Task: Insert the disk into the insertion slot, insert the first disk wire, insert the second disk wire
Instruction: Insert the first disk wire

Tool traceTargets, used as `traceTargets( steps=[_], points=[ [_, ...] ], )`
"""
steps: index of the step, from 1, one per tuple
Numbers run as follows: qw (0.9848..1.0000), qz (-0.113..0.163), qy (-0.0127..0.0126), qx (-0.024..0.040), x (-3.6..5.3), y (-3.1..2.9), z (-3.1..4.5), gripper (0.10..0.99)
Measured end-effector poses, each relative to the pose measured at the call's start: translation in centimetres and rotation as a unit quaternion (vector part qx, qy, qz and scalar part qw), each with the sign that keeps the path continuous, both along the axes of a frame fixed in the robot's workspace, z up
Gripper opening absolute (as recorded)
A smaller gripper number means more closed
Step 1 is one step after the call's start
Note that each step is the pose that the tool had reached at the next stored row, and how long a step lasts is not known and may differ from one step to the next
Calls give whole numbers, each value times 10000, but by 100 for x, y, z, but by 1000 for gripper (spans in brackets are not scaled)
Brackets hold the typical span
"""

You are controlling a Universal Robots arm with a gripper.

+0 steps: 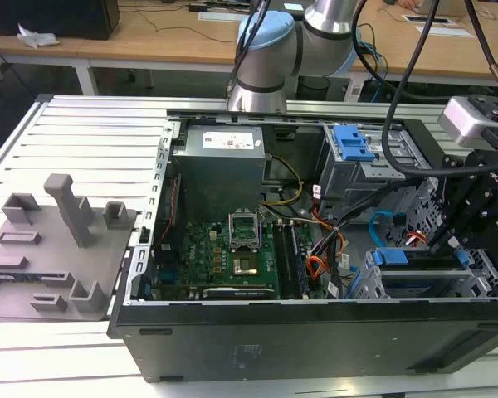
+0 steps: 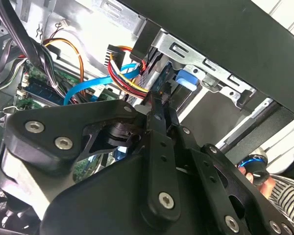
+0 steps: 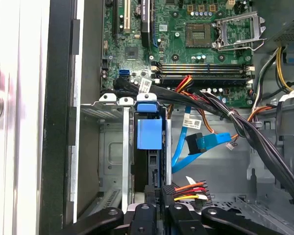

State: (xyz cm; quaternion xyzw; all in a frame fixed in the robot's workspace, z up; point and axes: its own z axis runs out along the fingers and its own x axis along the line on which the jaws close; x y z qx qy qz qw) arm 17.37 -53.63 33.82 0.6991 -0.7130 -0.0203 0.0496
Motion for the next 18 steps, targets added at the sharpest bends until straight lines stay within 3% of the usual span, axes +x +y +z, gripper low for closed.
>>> traceTargets(
  steps=[6, 8, 10, 15, 17, 18],
  points=[
    [10000, -1, 0, 9, 9, -3, -24, 165],
    [10000, -1, 1, 4, 9, -3, -19, 239],
    [10000, -1, 0, 1, 9, -3, -8, 239],
    [10000, -1, 0, 5, 9, -3, 176, 239],
    [10000, -1, 0, 4, 9, -2, 300, 239],
    [10000, -1, 1, 6, 9, -2, 306, 239]
  ],
)
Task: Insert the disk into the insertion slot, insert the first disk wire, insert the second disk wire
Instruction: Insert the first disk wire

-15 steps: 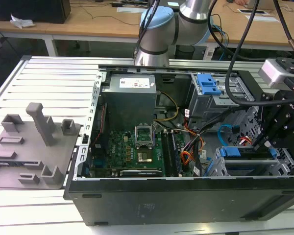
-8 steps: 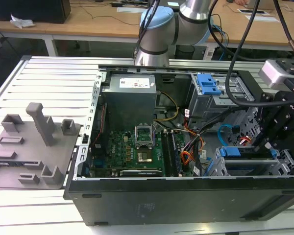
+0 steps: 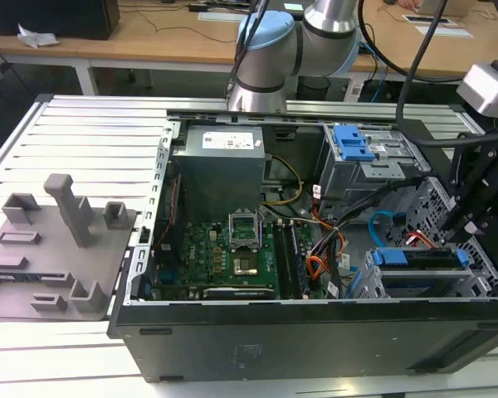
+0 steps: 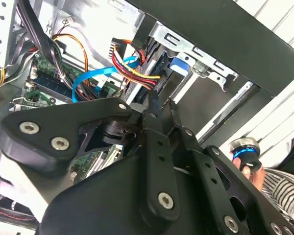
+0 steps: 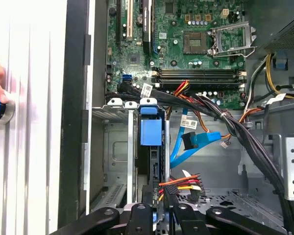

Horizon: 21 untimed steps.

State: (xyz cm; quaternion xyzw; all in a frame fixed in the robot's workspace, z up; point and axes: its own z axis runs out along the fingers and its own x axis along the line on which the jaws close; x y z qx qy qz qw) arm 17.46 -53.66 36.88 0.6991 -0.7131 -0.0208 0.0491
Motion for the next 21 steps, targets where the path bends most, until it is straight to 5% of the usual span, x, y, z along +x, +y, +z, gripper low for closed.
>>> traceTargets(
  steps=[5, 7, 13, 21],
  points=[
    [10000, 0, 0, -1, 0, 0, 3, 227],
    [10000, 0, 0, -1, 0, 0, 3, 106],
    [10000, 0, 0, -2, -6, 0, 5, 106],
    [10000, 0, 0, -1, -274, 0, -2, 106]
  ],
)
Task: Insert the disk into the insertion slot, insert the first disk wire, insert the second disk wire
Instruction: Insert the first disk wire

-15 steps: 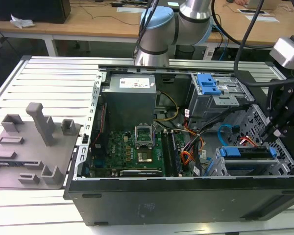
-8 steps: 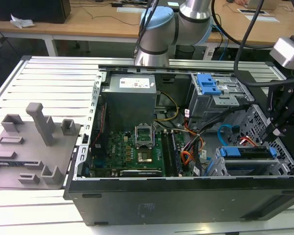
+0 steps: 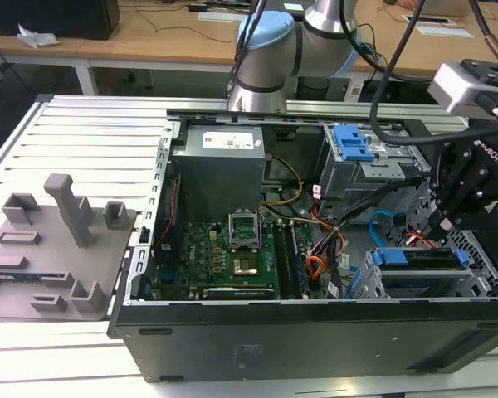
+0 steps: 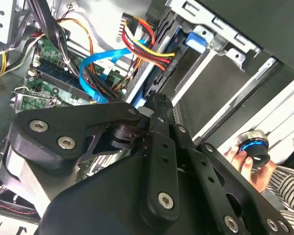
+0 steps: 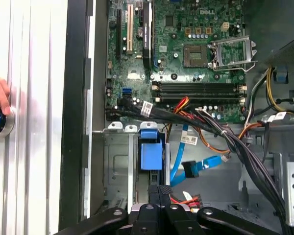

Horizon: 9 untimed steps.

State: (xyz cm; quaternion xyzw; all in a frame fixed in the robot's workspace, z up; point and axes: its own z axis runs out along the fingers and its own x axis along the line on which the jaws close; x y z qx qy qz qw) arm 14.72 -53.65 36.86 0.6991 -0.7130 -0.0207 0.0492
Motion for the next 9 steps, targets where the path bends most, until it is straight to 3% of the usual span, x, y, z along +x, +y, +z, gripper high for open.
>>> traceTargets(
  steps=[4, 9],
  points=[
    [10000, -1, 0, 0, -79, 0, 0, 106],
    [10000, 0, 0, 0, -90, 0, 0, 106]
  ],
)
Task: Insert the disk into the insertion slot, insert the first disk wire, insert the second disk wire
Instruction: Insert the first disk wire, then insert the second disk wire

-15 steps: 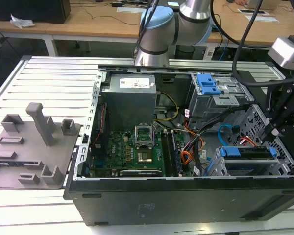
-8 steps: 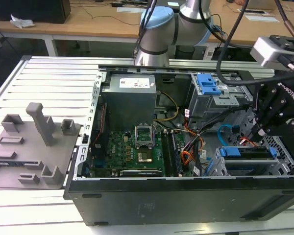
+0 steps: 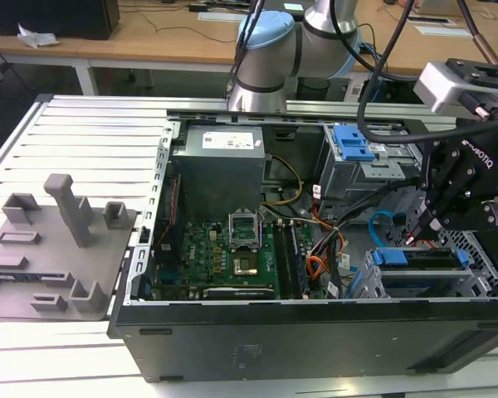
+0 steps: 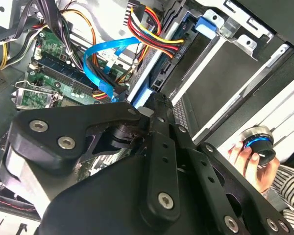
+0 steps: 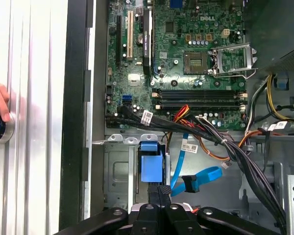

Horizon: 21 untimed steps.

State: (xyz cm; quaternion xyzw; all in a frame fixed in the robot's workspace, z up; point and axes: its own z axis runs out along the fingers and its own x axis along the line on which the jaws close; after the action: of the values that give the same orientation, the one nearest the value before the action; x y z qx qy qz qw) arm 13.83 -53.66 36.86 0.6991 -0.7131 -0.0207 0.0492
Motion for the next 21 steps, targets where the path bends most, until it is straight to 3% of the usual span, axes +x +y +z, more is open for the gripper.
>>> traceTargets(
  steps=[11, 15, 19, 21],
  points=[
    [10000, 0, 0, 0, -1, 0, 0, 106],
    [10000, 0, 0, 0, -2, 0, 0, 361],
    [10000, 0, 0, 0, 13, 1, 0, 361],
    [10000, 0, 1, 0, 91, 8, 0, 361]
  ],
)
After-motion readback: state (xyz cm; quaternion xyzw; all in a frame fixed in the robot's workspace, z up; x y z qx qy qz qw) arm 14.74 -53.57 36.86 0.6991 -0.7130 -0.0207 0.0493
